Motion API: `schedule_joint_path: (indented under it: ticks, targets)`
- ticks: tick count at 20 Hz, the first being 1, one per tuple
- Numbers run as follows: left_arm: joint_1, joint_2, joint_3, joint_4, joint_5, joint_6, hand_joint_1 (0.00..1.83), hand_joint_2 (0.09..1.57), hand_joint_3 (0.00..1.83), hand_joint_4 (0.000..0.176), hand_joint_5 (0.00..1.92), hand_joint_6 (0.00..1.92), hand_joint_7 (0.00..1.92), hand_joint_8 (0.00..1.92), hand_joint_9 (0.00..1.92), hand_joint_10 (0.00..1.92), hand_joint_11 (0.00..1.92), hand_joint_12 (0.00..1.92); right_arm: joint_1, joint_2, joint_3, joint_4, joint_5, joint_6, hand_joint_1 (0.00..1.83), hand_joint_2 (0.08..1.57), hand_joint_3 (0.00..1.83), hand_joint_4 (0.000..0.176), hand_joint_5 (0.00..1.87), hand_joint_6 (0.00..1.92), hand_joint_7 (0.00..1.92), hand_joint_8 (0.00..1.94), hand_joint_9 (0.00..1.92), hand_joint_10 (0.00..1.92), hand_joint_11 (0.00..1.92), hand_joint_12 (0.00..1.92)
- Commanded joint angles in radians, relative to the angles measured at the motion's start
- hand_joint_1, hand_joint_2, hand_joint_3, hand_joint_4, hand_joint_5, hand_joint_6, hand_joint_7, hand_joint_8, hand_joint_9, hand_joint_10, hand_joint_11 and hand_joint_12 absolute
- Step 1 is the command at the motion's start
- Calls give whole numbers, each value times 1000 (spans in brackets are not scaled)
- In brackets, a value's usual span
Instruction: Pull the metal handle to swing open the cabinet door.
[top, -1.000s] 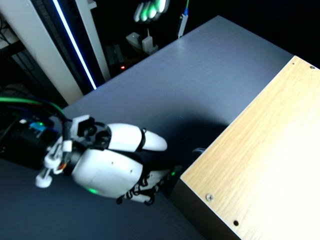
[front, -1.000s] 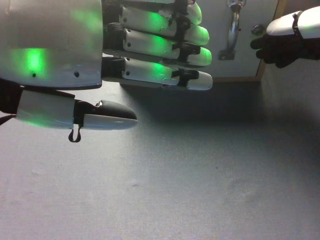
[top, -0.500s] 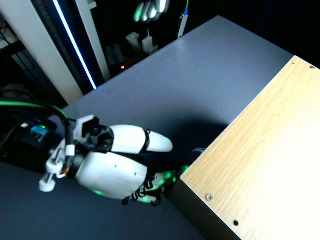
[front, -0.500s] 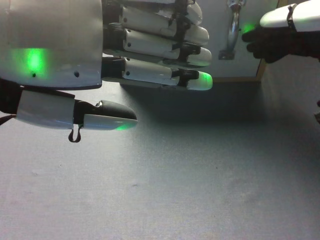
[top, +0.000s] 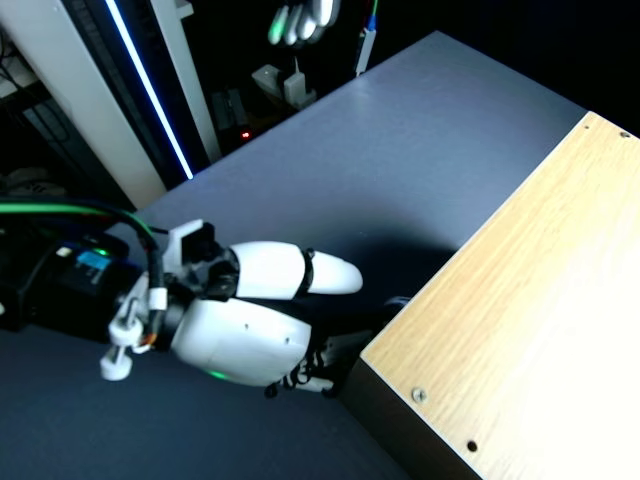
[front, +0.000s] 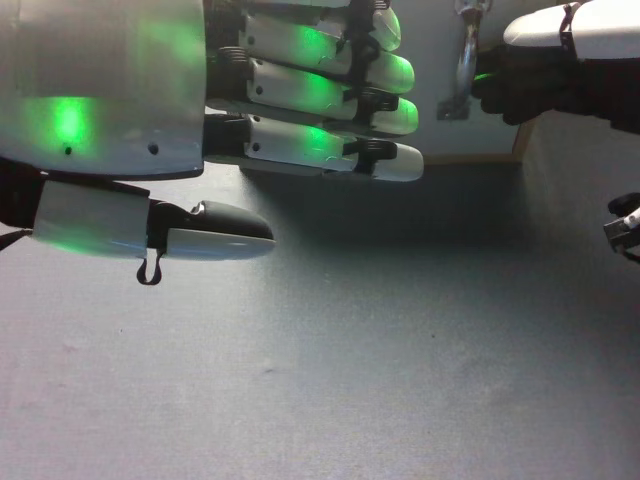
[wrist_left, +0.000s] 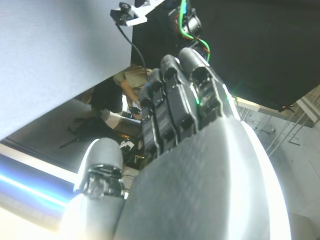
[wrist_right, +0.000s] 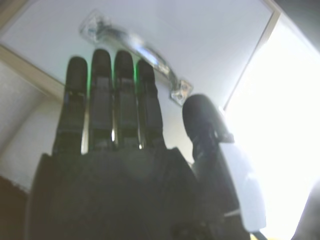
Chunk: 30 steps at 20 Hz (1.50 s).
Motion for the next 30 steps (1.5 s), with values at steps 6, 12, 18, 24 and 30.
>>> schedule_joint_path:
  ticks: [6,12,18,24,30]
  targets:
    - [-10,7,0,-97,-26,9,0,1571,55,0,375,1,400,1,374,2,1,855,-4,-2,1,27,117,6,0,1571,111,0,505,4,527,4,470,4,15,1063]
    - [-10,7,0,-97,-26,9,0,1571,74,0,382,1,409,1,385,2,4,866,-23,26,-24,27,133,6,0,1571,127,0,510,4,529,3,474,4,9,1074]
    - [-10,7,0,-97,-26,9,0,1571,75,0,389,3,414,4,387,3,0,872,-47,76,-91,27,136,6,0,1571,122,0,518,6,534,4,480,5,15,1086]
    - [-10,7,0,-97,-26,9,0,1571,79,0,398,5,428,6,396,4,3,879,-84,127,-165,27,162,6,0,1571,114,0,520,5,533,2,479,4,15,1090]
    - [-10,7,0,-97,-26,9,0,1571,76,0,392,1,420,1,394,2,6,873,-128,182,-218,27,204,6,0,1571,113,0,513,1,535,2,480,3,13,1088]
